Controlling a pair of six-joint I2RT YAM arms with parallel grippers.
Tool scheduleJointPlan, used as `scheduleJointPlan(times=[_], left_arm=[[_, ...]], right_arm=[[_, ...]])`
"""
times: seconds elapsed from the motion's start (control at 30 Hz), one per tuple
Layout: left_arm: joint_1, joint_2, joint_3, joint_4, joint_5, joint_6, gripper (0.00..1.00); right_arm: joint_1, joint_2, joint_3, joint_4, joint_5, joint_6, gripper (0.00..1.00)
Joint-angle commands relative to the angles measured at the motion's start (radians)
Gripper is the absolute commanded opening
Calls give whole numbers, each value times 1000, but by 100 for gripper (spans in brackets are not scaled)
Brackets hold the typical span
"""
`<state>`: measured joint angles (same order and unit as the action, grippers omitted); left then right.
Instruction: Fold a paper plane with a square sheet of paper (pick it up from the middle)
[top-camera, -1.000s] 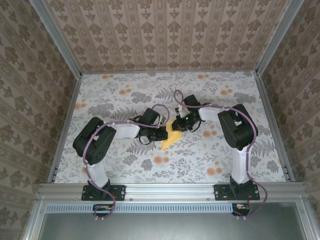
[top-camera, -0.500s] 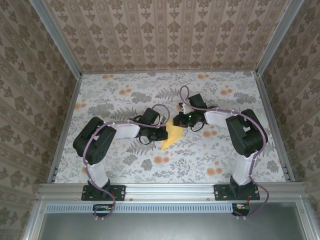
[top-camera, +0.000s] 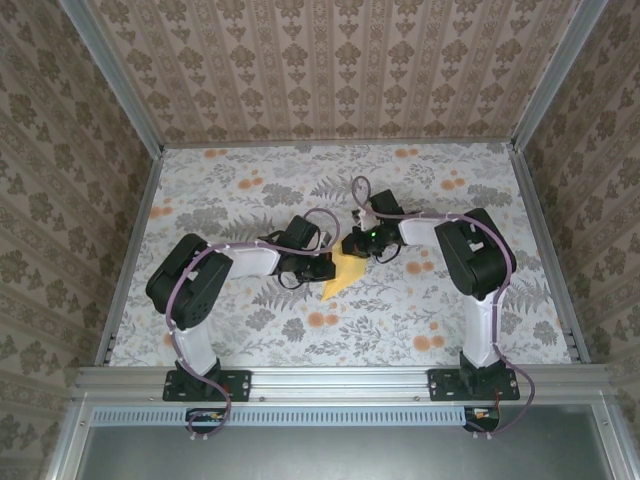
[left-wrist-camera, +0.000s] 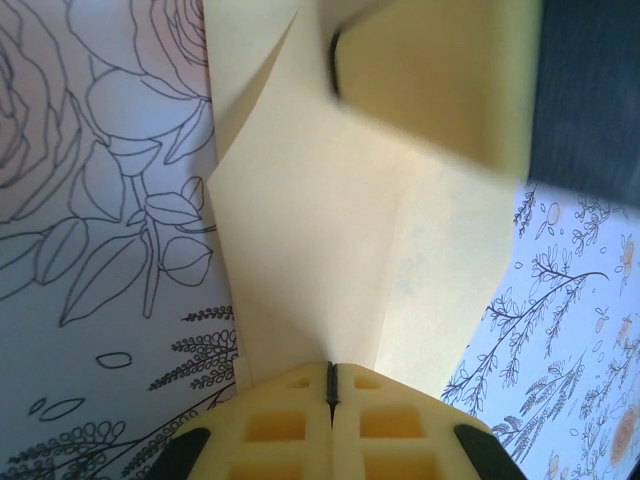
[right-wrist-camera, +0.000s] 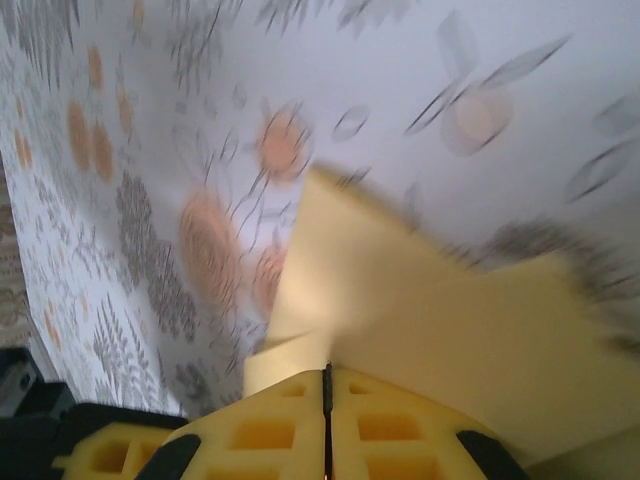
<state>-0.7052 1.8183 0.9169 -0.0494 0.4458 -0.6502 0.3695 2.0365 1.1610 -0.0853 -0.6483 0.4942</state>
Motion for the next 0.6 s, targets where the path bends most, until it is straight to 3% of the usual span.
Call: scheduleJointPlan(times=[0.0,0.13,0.33,0.57], left_arm=[[0,66,-63,-165,-52,33,0],[1,64,-61,-162,-50,34,0],[0,67,-46,-156,-49,34,0],[4,72,-21,-154,-47,59,0]], right_arm=[[-82,51,49,9,75,-10,8],[-130,59,94,-9,85,6,9],[-119,-104,1,33,69,42,9],[-8,-225,-160,109,62,129,10]])
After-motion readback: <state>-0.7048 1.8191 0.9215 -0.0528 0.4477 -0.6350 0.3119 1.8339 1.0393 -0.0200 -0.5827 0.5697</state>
